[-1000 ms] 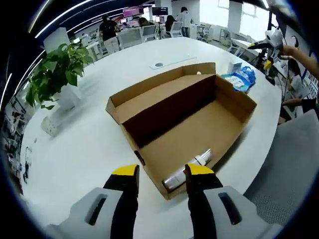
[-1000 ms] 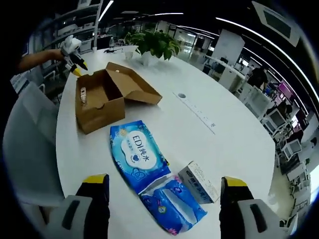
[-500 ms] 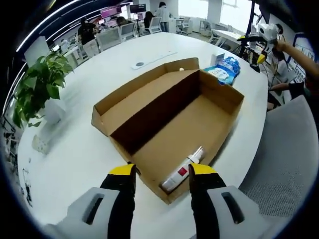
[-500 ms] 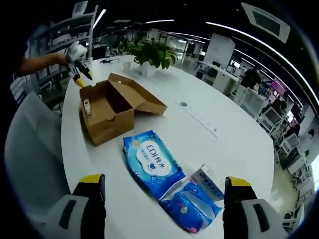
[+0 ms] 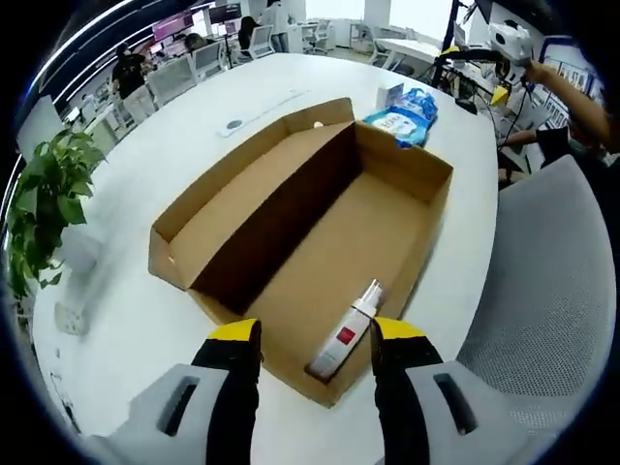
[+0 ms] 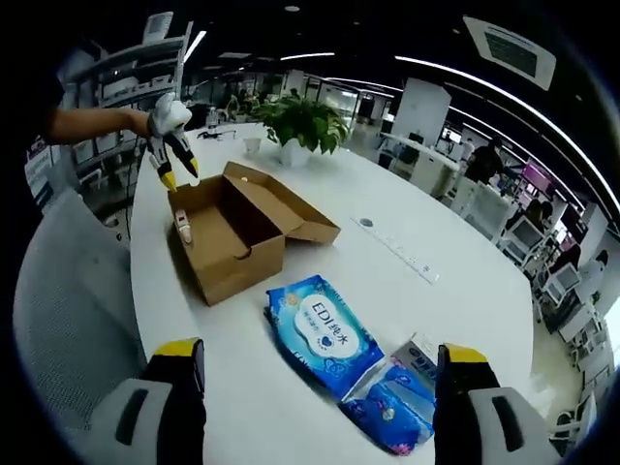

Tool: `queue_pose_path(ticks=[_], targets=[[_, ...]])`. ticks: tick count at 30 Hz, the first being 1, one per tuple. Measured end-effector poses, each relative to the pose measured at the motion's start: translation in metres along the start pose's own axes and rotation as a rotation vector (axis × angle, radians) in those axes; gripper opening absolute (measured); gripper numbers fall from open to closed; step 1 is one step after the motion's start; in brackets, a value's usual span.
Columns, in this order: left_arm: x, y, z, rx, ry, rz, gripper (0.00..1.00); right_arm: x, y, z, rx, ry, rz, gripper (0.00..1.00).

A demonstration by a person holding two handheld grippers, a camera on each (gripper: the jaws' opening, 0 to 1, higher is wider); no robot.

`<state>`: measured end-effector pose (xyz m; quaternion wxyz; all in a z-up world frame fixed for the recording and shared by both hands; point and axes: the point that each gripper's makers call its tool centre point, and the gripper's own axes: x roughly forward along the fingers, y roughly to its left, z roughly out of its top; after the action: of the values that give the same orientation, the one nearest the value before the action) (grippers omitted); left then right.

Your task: Operate the shoe box by opening the lid, removing the specified soft item, and placing it in the target area until the item is outside and the box remains undamaged.

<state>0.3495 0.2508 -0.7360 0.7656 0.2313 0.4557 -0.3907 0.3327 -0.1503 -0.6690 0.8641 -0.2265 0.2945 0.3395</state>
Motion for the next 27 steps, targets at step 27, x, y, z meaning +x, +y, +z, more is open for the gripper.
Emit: queue_pose_path(ticks=[27], targets=[[0.033,-0.015,0.003,0.253,0.105,-0.197,0.49,-0.022,0.059,0.008,0.089,-0.096,0.005,0.99]])
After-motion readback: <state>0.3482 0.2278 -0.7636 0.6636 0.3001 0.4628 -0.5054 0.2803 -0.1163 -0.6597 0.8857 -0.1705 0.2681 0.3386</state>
